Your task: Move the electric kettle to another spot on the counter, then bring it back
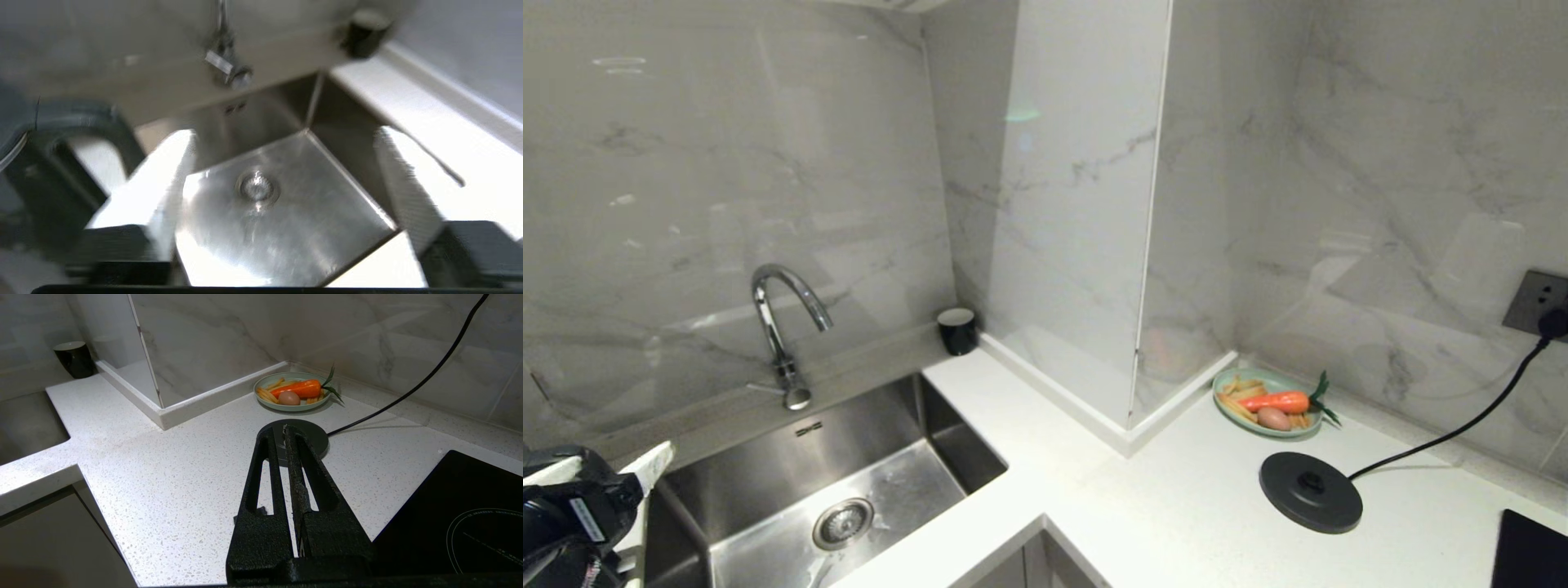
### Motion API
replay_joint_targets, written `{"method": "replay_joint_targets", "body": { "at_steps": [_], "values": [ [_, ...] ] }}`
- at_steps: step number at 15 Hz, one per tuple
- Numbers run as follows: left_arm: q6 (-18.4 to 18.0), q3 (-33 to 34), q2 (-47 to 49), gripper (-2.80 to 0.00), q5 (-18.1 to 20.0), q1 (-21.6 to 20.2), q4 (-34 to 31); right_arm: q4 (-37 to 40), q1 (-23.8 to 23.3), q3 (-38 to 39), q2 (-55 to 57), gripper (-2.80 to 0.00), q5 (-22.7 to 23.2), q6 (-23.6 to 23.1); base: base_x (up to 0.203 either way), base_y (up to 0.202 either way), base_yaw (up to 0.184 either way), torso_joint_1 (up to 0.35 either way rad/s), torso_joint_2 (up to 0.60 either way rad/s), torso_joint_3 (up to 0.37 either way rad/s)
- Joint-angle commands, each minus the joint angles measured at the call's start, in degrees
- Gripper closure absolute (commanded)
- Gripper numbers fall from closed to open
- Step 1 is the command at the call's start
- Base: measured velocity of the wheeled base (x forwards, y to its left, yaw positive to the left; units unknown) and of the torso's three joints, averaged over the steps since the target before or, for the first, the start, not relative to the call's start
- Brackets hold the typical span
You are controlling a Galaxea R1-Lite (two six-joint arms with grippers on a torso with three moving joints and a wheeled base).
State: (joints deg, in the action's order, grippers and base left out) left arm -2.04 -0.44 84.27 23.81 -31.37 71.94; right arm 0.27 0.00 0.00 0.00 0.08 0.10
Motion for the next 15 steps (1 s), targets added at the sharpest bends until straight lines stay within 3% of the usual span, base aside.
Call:
{"method": "replay_joint_targets", "body": {
  "at_steps": [1,3,5,7,8,10,15],
  "values": [
    [0.4,-2.2,-10.7,0.00,0.1,3.6,-3.4,0.0,0.0,0.0,0.0,0.00,0.0,0.0,0.000,0.000,0.000,0.000,0.00,0.000],
    [2.1,-6.5,-18.3,0.00,0.2,6.4,-15.0,0.0,0.0,0.0,0.0,0.00,0.0,0.0,0.000,0.000,0.000,0.000,0.00,0.000],
    [5.1,-12.1,-28.4,0.00,0.4,10.9,-31.8,0.0,0.1,0.0,0.0,0.00,0.0,0.0,0.000,0.000,0.000,0.000,0.00,0.000],
    [7.3,-18.5,-38.6,0.00,0.5,18.8,-50.3,0.0,0.1,0.0,0.0,0.00,0.0,-0.1,0.000,0.000,0.000,0.000,0.00,0.000],
    [8.0,-20.7,-42.5,0.00,0.3,22.1,-55.5,0.0,0.1,0.0,0.0,0.00,0.0,0.0,0.000,0.000,0.000,0.000,0.00,0.000],
    [8.8,-22.2,-49.5,0.00,-0.5,24.2,-60.2,0.0,0.0,0.0,0.0,0.00,0.0,0.0,0.000,0.000,0.000,0.000,0.00,0.000],
    [9.0,-25.0,-63.4,0.00,-5.8,24.5,-74.3,0.0,0.1,0.0,0.0,0.00,0.0,0.0,0.000,0.000,0.000,0.000,0.00,0.000]
  ]
}}
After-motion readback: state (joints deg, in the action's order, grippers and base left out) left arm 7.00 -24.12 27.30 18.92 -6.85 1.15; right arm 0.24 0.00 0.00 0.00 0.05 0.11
